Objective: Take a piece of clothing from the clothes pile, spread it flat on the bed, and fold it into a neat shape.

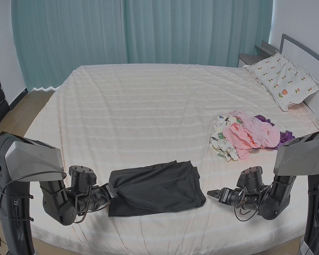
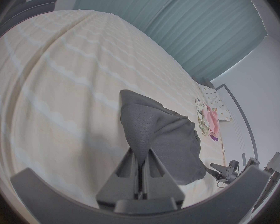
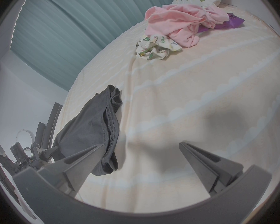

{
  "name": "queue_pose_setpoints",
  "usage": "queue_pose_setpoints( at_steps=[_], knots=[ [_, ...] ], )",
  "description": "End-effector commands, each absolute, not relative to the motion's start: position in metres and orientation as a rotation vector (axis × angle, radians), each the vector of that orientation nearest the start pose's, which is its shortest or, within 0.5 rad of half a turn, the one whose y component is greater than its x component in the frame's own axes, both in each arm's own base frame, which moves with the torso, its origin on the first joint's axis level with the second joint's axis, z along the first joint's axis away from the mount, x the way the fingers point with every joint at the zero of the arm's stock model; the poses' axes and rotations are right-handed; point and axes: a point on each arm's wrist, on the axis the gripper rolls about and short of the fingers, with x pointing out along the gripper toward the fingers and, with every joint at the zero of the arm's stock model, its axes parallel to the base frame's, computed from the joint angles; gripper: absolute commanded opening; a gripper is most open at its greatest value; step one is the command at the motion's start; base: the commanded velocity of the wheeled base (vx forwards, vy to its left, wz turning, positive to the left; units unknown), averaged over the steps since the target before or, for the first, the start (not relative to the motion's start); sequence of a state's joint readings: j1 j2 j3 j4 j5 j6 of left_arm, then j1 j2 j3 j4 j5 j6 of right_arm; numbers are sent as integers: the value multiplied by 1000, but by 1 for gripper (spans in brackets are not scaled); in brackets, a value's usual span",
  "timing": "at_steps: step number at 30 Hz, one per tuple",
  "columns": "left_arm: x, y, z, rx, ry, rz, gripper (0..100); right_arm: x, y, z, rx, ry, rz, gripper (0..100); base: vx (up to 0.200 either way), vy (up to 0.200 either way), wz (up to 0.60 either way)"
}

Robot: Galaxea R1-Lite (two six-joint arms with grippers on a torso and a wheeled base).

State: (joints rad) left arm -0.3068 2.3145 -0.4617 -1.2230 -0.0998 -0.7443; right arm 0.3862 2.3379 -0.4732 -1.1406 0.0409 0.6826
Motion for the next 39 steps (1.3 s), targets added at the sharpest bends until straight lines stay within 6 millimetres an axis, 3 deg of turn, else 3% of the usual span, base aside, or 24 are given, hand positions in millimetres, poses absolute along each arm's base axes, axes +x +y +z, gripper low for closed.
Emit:
queue_pose_setpoints(
  at_steps=[1, 36, 39],
  knots=[
    [294, -93, -27, -647, 742, -133, 0, 284, 116, -43, 517, 828, 145, 100, 0, 200, 0],
    [296, -79, -33, -640, 745, -88, 0, 287, 116, -42, 520, 816, 140, 100, 0, 200, 0],
    [296, -79, -34, -638, 749, -88, 0, 286, 116, -42, 520, 817, 141, 100, 0, 0, 0]
  ],
)
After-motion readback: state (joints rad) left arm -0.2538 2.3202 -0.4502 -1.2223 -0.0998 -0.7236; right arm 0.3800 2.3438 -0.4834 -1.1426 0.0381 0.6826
